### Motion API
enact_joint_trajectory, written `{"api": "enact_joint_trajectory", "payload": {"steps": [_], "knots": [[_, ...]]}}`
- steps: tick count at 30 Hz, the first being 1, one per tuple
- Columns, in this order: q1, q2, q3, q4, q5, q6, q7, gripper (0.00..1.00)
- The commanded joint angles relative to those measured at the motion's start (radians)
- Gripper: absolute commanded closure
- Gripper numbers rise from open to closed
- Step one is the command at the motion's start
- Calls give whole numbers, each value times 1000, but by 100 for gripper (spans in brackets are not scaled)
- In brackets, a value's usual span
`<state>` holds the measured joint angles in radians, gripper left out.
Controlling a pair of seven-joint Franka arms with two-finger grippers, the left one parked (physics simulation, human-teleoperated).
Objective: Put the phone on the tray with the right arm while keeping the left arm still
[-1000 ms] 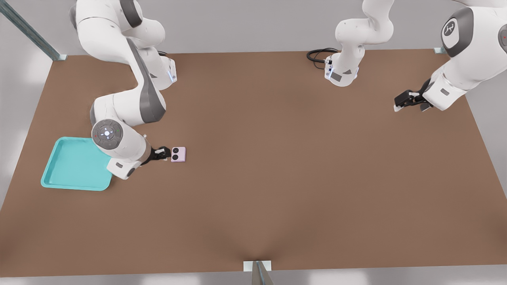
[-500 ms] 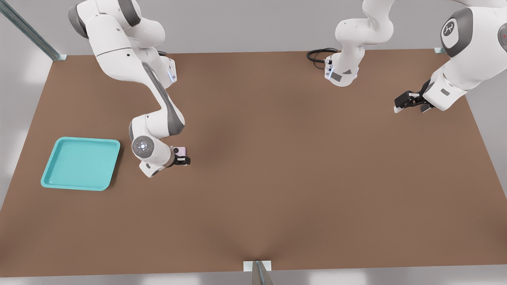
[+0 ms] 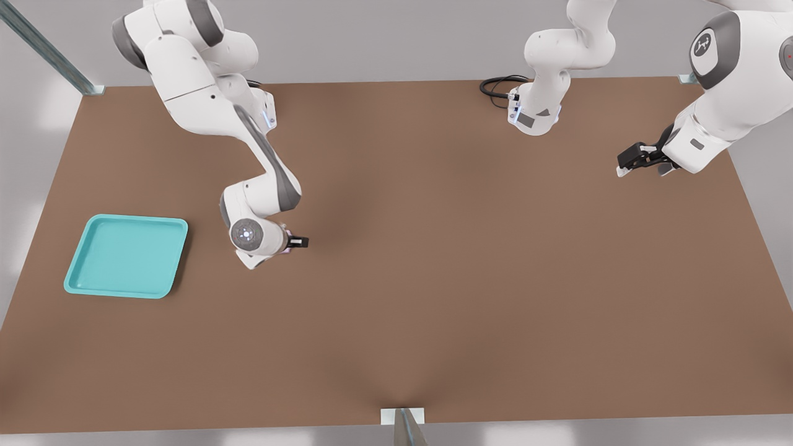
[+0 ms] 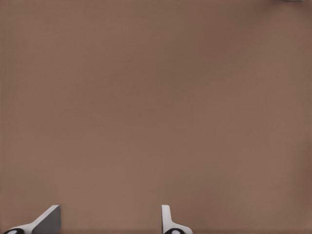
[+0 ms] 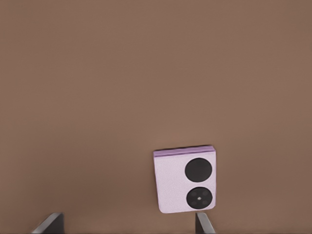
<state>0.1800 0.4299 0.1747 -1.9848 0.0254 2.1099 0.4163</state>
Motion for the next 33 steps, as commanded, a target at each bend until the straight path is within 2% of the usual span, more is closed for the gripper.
{"api": "enact_joint_trajectory", "payload": {"steps": [1, 9, 12, 14, 30, 33], "knots": [[1, 24, 0, -25, 1, 88, 59, 0], [-31, -59, 14, -255, -36, 377, -19, 0], [-120, -59, 69, -301, -36, 473, -105, 0], [-137, -56, 69, -305, -39, 486, -159, 0], [-160, 3, 71, -310, -68, 503, -156, 0], [-158, -3, 72, -310, -68, 501, -156, 24]]}}
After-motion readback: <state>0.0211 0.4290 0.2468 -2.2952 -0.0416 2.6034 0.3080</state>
